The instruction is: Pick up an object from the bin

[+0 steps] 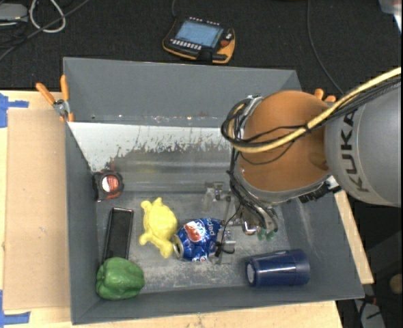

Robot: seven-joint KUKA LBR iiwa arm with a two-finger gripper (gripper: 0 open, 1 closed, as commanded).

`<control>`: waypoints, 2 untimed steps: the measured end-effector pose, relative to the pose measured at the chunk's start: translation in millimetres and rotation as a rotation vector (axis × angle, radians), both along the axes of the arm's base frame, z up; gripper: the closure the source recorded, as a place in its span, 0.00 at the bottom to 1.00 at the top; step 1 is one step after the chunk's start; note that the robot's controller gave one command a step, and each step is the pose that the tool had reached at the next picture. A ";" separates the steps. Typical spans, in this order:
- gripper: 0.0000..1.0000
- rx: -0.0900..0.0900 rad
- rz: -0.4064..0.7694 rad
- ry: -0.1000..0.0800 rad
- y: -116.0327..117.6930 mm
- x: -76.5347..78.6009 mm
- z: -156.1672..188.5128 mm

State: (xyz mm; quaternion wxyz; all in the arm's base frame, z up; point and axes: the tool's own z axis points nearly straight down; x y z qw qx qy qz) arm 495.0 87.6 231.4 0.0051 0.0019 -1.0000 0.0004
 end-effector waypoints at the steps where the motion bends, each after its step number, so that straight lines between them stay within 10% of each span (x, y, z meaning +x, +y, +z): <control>1: 0.00 0.001 -0.004 -0.009 -0.8 1.9 3.7; 2: 0.00 0.002 0.161 -0.010 -17.9 46.9 -131.7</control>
Offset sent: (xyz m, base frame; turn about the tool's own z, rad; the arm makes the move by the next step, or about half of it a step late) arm 0.0557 -0.0227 -0.1614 -0.1955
